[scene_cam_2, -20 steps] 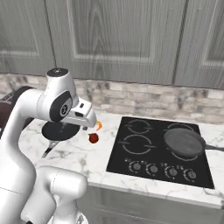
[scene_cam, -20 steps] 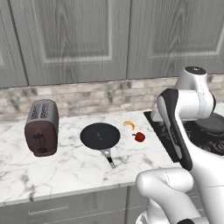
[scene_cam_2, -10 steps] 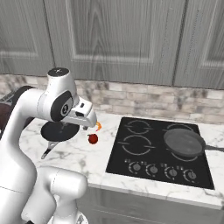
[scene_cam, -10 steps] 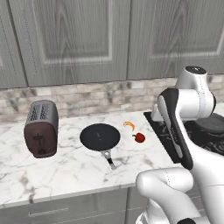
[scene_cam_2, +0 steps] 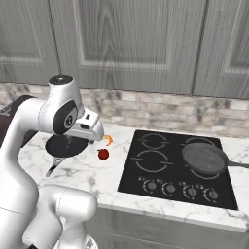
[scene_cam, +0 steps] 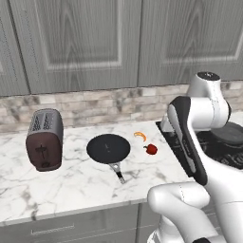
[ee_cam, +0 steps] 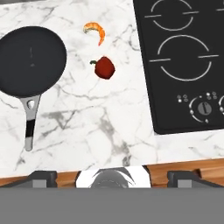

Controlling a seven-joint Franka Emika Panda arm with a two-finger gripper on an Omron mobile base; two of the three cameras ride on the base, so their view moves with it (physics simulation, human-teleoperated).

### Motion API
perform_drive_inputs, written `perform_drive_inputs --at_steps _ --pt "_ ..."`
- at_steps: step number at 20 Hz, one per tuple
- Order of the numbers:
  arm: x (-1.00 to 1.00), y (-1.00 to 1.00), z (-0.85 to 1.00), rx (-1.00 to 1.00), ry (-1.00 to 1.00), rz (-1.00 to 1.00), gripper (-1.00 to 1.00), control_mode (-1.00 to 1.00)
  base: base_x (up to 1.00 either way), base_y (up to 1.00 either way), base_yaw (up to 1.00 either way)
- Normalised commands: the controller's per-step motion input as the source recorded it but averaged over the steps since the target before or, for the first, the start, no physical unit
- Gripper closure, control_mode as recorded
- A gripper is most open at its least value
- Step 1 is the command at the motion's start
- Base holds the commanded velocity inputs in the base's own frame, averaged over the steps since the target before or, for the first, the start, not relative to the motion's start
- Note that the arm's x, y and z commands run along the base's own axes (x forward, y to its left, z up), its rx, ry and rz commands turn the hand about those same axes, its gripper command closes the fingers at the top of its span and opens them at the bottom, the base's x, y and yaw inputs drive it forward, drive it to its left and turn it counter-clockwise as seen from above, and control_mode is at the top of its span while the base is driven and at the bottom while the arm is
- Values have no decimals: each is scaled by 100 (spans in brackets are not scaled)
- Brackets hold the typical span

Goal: Place both pans onto different burners. Then place the bell pepper and the shrimp on different pans.

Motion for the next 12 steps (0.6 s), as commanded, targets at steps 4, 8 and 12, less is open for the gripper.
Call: perform_drive_inputs --at_steps 4,8,12 --pt "0 36 -1 0 0 0 -100 -100 0 0 0" --pt "0 55 -6 0 1 0 -100 -100 0 0 0" --pt "0 59 -11 0 1 0 -100 -100 0 0 0"
